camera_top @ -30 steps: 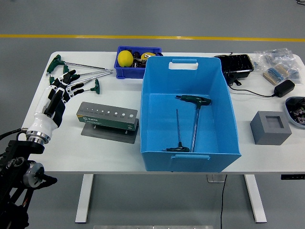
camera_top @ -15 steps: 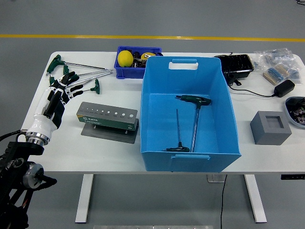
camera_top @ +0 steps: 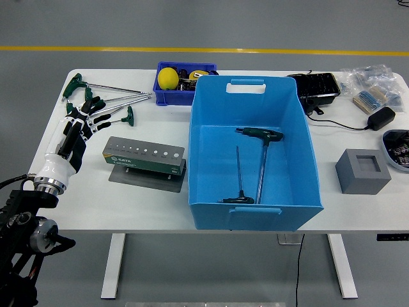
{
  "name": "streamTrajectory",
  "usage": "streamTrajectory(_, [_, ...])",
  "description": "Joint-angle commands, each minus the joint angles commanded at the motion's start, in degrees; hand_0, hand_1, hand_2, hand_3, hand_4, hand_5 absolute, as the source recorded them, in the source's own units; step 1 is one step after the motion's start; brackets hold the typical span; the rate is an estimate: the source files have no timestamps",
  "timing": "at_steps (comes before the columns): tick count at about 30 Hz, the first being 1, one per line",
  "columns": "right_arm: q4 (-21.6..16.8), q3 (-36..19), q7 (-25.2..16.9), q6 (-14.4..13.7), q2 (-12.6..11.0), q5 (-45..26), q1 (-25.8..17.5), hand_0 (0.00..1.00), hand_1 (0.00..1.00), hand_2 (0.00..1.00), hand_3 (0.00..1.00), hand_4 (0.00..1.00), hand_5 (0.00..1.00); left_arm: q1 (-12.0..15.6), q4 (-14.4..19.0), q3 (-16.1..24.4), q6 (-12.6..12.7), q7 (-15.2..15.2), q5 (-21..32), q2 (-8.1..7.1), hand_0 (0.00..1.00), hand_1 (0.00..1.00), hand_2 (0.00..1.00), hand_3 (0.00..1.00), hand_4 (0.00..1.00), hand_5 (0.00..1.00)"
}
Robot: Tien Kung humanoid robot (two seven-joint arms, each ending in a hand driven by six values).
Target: Lift tool from toolbox,place it in box,lift tool from toolbox,place it in box
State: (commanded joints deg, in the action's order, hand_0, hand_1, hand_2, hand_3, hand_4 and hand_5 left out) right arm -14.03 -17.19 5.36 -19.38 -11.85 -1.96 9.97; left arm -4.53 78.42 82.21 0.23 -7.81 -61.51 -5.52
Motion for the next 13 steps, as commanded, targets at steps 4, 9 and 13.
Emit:
streamTrajectory(4, [0.0, 0.0, 0.0, 0.0, 0.0, 0.0, -0.1, 0.678, 0.641, 0.713, 0.556, 0.788, 0.719, 0.0, 0.0, -0.1, 0.0, 0.0, 0.0, 0.03, 0.700, 0.728, 0.826, 0.810, 0.866, 0.798])
streamTrajectory(9, [0.0, -0.1, 0.0, 0.0, 0.0, 0.1, -0.2, 0.678, 0.641, 0.713, 0.557, 0.788, 0.720, 0.1, -0.1, -0.3, 0.0, 0.0, 0.0, -0.07, 0.700, 0.729, 0.827, 0.810, 0.865, 0.798])
streamTrajectory(13, [0.0, -0.1, 0.1, 0.0, 0.0, 0.3, -0.3, 0.678, 0.641, 0.713, 0.557, 0.788, 0.720, 0.1, -0.2, -0.4, -0.1, 0.0, 0.0, -0.18, 0.700, 0.729, 0.827, 0.810, 0.865, 0.798])
